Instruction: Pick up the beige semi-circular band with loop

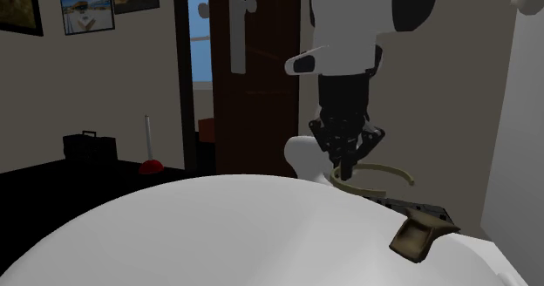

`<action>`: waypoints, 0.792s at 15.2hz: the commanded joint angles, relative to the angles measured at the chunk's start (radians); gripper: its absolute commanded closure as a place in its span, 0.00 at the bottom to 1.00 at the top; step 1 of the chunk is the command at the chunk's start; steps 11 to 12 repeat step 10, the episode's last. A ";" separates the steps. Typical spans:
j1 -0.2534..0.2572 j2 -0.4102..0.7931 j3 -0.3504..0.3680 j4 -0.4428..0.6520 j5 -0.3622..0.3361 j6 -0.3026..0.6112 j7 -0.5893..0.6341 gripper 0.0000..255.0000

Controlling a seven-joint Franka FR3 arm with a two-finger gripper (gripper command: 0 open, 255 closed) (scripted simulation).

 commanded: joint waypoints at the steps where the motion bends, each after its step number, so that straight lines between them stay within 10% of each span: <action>1: -0.001 0.003 -0.003 0.027 -0.003 -0.024 0.003 1.00; 12: -0.007 0.023 -0.013 0.138 -0.013 -0.116 0.012 1.00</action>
